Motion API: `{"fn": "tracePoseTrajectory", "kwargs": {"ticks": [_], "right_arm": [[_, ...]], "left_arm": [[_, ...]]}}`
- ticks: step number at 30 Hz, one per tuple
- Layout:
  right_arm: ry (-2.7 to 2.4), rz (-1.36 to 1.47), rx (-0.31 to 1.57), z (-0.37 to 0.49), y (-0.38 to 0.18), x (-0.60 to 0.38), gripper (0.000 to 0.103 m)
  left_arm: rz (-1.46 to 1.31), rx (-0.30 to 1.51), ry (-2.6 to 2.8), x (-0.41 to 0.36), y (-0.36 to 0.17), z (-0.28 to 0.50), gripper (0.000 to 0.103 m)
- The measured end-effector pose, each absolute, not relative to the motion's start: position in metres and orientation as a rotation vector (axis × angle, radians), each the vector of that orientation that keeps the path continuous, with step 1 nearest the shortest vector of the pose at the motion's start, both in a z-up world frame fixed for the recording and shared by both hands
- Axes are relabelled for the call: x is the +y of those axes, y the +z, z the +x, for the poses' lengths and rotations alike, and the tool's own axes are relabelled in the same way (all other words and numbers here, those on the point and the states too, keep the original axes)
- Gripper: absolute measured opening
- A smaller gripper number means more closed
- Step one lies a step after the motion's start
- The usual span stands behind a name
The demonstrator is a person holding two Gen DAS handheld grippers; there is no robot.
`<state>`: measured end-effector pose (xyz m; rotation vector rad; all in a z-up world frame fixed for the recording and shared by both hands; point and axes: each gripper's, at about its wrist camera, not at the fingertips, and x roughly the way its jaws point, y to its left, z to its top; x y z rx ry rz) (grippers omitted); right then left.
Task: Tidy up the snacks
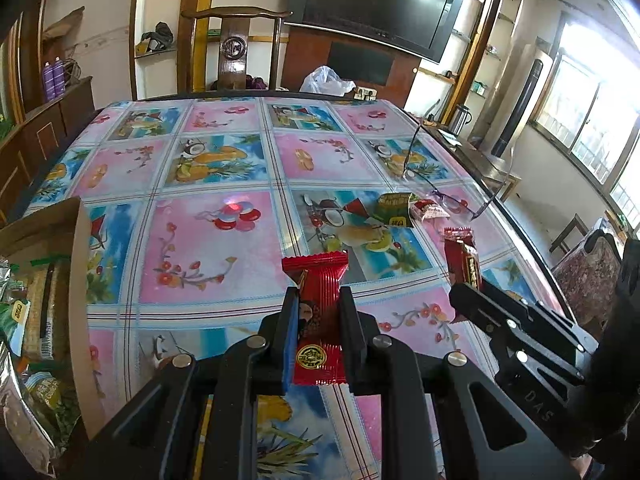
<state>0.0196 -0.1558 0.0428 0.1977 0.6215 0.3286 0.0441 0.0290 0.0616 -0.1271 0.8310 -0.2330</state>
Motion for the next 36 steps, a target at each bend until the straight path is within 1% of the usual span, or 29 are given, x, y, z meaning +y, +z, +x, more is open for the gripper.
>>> {"fn": "tracePoseTrajectory", "kwargs": {"ticks": [25, 36], "right_arm": [[0.343, 0.227, 0.591, 0.007, 0.049, -0.14, 0.024], [0.342, 0.233, 0.579, 0.001, 0.052, -0.129, 0.024]], "left_arm": [[-0.189, 0.785, -0.214, 0.063, 0.078, 0.034, 0.018], [-0.267, 0.727, -0.196, 0.096, 0.098, 0.025, 0.018]]}}
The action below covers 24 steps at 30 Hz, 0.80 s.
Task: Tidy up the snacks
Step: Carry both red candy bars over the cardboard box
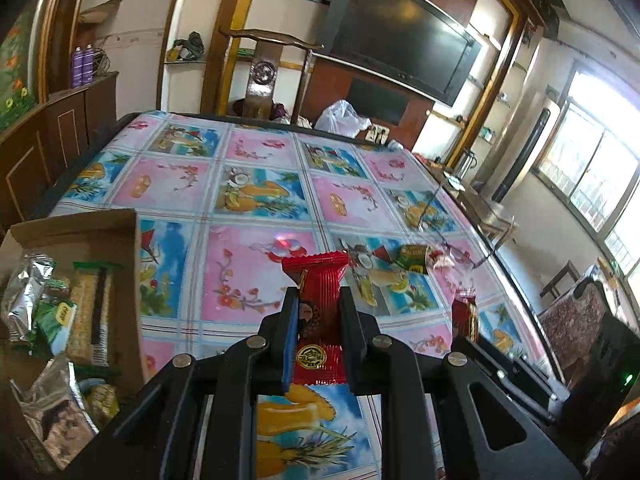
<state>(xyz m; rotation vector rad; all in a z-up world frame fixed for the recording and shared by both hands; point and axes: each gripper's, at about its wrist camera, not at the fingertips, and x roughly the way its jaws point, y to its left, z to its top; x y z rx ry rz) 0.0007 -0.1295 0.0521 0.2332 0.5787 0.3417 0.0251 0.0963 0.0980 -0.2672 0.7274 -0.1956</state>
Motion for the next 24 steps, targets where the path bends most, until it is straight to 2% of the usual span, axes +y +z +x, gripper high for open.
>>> {"fn": "tracePoseTrajectory", "kwargs": {"ticks": [13, 24], "right_arm": [[0.452, 0.225, 0.592, -0.017, 0.062, -0.072, 0.024], [0.62, 0.163, 0.613, -0.036, 0.069, 0.003, 0.025]], "left_arm": [[-0.374, 0.618, -0.172, 0.159, 0.127, -0.005, 0.018], [-0.491, 0.635, -0.015, 0.268, 0.111, -0.04, 0.018]]}}
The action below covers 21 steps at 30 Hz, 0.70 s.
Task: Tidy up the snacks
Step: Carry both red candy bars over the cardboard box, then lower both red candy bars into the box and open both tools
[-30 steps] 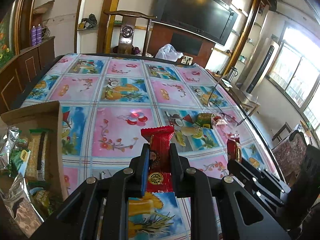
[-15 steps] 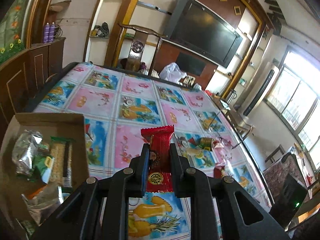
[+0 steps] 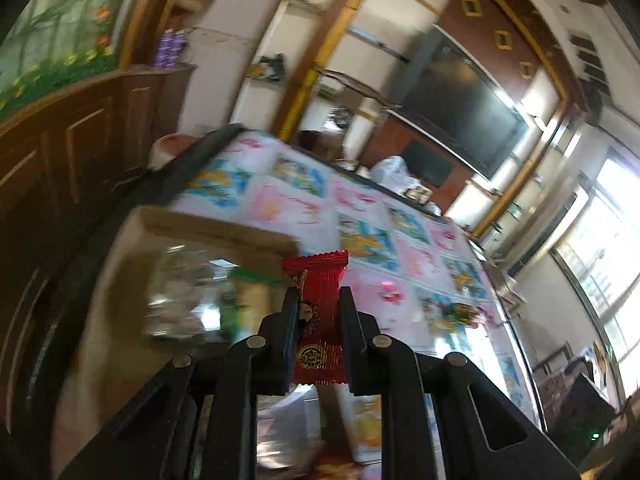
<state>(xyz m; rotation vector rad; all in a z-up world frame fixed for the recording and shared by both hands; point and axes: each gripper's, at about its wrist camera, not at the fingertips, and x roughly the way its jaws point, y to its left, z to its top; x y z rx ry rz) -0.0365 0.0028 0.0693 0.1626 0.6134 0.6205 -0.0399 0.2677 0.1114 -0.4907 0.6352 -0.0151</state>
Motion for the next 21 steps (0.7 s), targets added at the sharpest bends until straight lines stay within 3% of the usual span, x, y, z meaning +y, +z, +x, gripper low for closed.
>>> {"fn": "tracePoseTrajectory", "kwargs": {"ticks": [21], "right_arm": [[0.824, 0.057, 0.712, -0.043, 0.051, 0.108, 0.025]], "left_arm": [[-0.507, 0.75, 0.08, 0.303, 0.063, -0.033, 0.018]]}}
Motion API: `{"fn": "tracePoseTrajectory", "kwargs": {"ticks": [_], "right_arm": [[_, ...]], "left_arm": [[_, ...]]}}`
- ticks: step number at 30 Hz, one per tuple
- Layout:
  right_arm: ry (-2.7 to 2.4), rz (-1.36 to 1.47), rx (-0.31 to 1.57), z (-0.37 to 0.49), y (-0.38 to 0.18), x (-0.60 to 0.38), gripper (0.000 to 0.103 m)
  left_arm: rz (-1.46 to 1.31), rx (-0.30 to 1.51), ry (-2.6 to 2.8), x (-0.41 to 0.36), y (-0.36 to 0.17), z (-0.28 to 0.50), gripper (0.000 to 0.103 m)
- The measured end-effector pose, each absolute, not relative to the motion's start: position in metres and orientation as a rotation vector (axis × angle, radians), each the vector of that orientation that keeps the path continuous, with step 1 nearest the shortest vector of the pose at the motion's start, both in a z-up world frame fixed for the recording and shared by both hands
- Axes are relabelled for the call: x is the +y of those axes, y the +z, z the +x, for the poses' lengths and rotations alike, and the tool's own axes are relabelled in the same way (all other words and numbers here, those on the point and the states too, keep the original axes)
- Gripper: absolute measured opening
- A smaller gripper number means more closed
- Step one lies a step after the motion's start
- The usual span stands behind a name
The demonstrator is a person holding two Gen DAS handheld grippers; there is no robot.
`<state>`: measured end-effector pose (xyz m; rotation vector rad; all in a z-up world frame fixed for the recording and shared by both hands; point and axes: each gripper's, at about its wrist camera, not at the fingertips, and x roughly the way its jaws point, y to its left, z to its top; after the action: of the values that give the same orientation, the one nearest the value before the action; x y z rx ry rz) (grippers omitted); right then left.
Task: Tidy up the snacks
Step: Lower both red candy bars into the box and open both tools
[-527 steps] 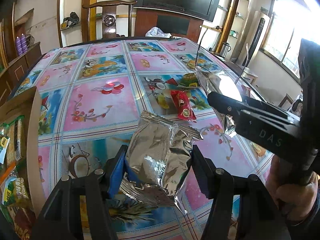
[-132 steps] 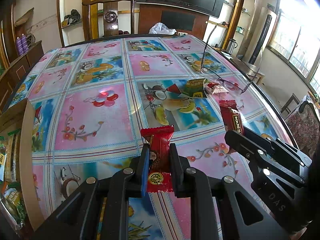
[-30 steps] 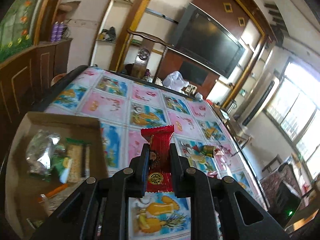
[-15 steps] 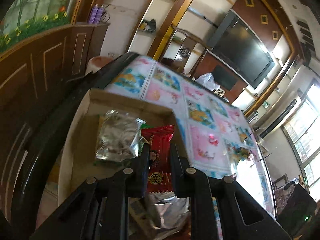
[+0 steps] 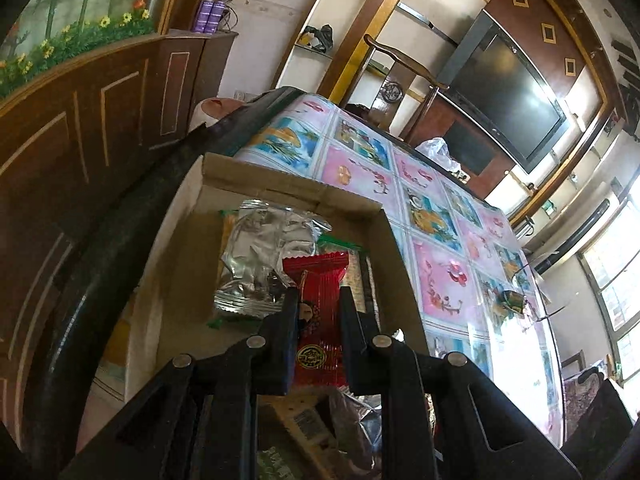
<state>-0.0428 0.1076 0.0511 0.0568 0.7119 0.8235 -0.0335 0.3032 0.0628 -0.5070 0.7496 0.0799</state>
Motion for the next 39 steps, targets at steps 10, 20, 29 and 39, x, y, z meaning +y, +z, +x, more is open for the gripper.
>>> {"fn": "tracePoseTrajectory", "kwargs": {"ticks": [10, 20, 29, 39], "right_arm": [[0.84, 0.006, 0.679, -0.05, 0.051, 0.119, 0.025], [0.834, -0.046, 0.604, -0.062, 0.061, 0.115, 0.028], [0.816, 0.011, 0.583, -0.066, 0.067, 0.084, 0.043], [0.773, 0.038, 0.554, -0.076, 0.067, 0.05, 0.061]], "left_arm": [[-0.48, 0.761, 0.109, 0.302, 0.053, -0.04, 0.018], [-0.352, 0.722, 0.221, 0.288, 0.057, -0.052, 0.018], [-0.282, 0.679, 0.308, 0.276, 0.065, -0.063, 0.031], [-0.205, 0.626, 0.413, 0.265, 0.071, -0.08, 0.041]]}}
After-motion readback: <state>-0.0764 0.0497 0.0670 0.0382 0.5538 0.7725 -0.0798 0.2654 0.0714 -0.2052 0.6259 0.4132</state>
